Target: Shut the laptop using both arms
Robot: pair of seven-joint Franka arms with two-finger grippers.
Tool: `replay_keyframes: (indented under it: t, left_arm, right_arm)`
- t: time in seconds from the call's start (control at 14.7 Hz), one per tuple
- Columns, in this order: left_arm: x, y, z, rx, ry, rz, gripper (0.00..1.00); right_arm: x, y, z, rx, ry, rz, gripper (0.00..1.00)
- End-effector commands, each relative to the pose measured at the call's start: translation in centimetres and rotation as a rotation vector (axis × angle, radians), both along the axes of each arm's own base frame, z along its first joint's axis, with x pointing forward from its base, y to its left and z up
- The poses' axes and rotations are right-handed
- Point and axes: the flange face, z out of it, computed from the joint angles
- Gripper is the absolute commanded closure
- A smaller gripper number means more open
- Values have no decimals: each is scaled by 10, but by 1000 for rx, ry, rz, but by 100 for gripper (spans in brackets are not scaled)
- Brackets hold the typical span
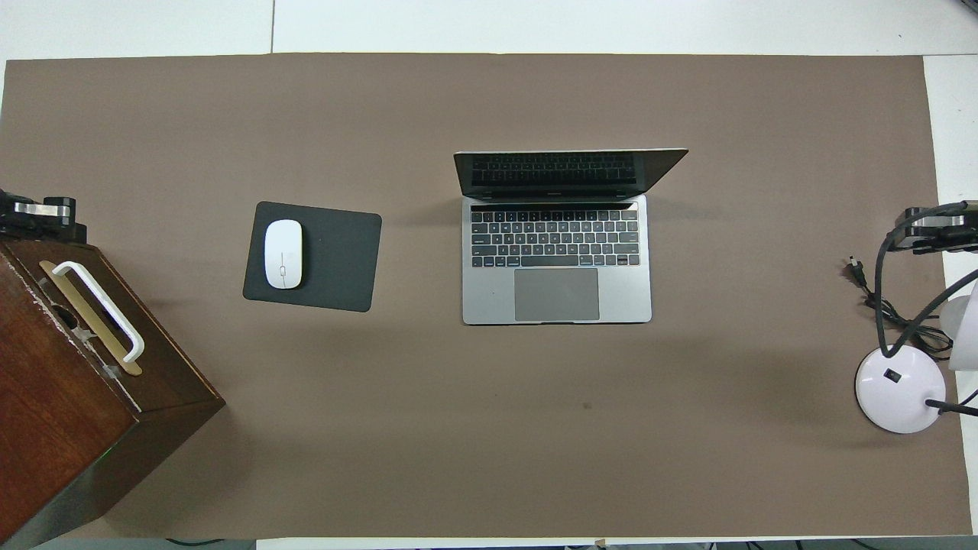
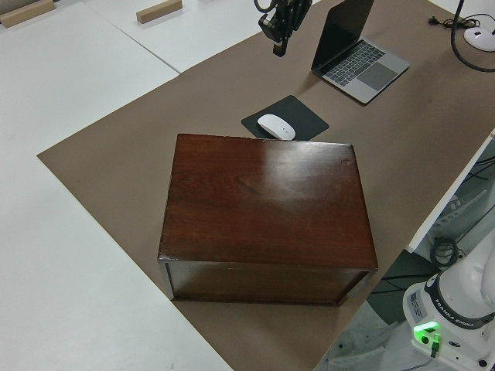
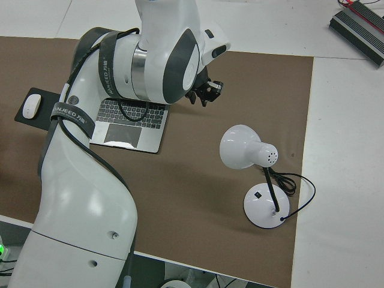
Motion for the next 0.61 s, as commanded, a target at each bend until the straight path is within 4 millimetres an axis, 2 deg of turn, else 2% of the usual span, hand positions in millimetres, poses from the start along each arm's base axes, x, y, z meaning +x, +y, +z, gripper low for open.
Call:
replay_keyframes:
  t: [0.0, 0.14, 0.27, 0.41, 0.54]
  left_arm:
    - [-19, -5, -19, -39, -48, -2, 100]
    - [-25, -18, -33, -81, -98, -5, 100]
    - [-29, -30, -43, -106, -134, -16, 100]
    - [-32, -52, -47, -109, -159, -57, 100]
    - [-40, -64, -61, -112, -199, -71, 100]
  right_arm:
    - [3, -10, 0, 0, -13, 44, 100]
    - [12, -17, -3, -2, -9, 33, 100]
    - [31, -20, 3, -9, 2, 32, 100]
    - [56, -28, 8, -13, 23, 23, 100]
    - [89, -33, 1, -11, 51, 21, 100]
